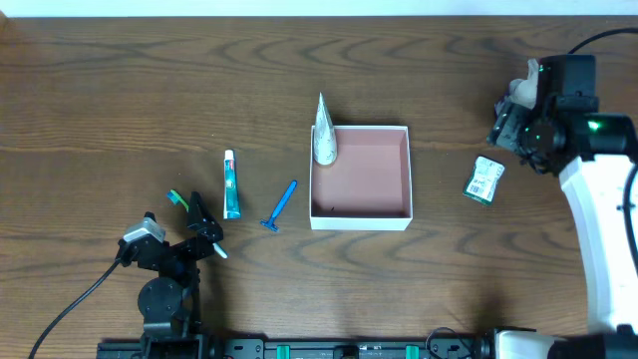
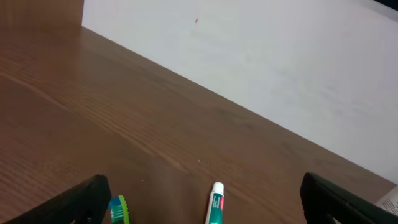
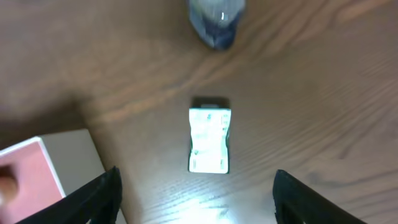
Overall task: Pack container
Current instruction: 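Move the right gripper to the green soap package and grasp it, then carry the soap package into the box and open the right gripper, then move the right gripper to the blue soap pump bottle and grasp it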
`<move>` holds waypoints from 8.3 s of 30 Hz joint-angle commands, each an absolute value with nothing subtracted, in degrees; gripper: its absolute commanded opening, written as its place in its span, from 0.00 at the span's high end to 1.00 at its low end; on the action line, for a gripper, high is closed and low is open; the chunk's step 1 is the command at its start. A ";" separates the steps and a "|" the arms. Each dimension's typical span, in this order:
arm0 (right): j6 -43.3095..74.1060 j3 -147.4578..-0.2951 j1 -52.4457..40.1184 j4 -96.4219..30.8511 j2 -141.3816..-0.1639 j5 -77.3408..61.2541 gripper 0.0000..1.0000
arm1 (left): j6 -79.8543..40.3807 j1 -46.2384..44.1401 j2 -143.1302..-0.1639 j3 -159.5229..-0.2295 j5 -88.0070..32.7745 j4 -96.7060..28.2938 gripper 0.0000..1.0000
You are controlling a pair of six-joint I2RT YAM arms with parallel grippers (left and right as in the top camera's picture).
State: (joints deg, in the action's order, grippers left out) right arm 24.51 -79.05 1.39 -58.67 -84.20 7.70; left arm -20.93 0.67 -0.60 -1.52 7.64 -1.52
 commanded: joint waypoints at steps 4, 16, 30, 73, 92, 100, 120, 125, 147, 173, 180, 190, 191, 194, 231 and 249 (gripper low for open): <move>27.44 -73.45 2.35 -55.70 -90.52 5.74 0.23 | -20.40 0.56 -0.30 -0.25 7.94 -3.53 0.02; 29.98 -66.08 2.35 -46.39 -99.74 5.56 0.17 | -20.40 0.56 -0.27 -0.25 7.94 -3.53 0.02; 30.20 -63.11 3.44 -38.02 -106.87 5.52 0.15 | -20.40 0.56 -0.30 -0.25 7.92 -3.53 0.02; 20.56 -63.37 3.57 -30.83 -80.95 -31.33 0.60 | -20.40 0.56 -0.30 -0.25 7.94 -3.53 0.02; 29.89 -62.92 -25.69 -32.91 -77.84 -9.21 0.57 | -20.40 0.56 -0.30 -0.25 7.94 -3.53 0.02; 36.51 -62.89 -35.03 -30.48 -85.67 -1.48 0.57 | -20.40 0.56 -0.30 -0.25 7.94 -3.53 0.02; 41.80 -62.89 -40.51 -21.47 -101.32 -1.96 0.57 | -20.40 0.56 -0.30 -0.25 7.92 -3.53 0.02; 41.80 -62.89 -41.32 -21.10 -101.38 -1.74 0.57 | -20.40 0.56 -0.30 -0.25 7.94 -3.53 0.02; 41.69 -62.89 -41.32 -21.19 -101.36 -1.93 0.45 | -20.40 0.56 -0.30 -0.25 7.94 -3.53 0.02; 16.71 -62.94 -18.79 -31.33 -62.72 18.87 0.26 | -20.40 0.56 -0.30 -0.25 7.94 -3.53 0.02; 10.24 -62.94 -2.11 -23.38 -65.73 12.10 0.20 | -20.40 0.56 -0.30 -0.25 7.92 -3.53 0.02; 10.00 -66.65 14.41 -17.37 -77.03 -7.35 0.01 | -20.40 0.56 -0.30 -0.25 7.92 -3.53 0.02; 9.74 -68.01 15.42 -17.80 -78.67 -8.27 0.01 | -20.40 0.56 -0.30 -0.25 7.94 -3.53 0.02; 8.78 -74.00 18.11 -20.67 -83.81 -12.53 0.01 | -20.40 0.56 -0.30 -0.25 7.94 -3.53 0.02; -11.22 -92.14 19.42 -36.69 -111.90 -20.84 0.05 | -20.40 0.56 -0.30 -0.25 7.92 -3.53 0.02; -15.31 -92.14 15.81 -31.00 -113.30 -20.82 0.21 | -20.40 0.56 -0.27 -0.25 7.94 -3.53 0.02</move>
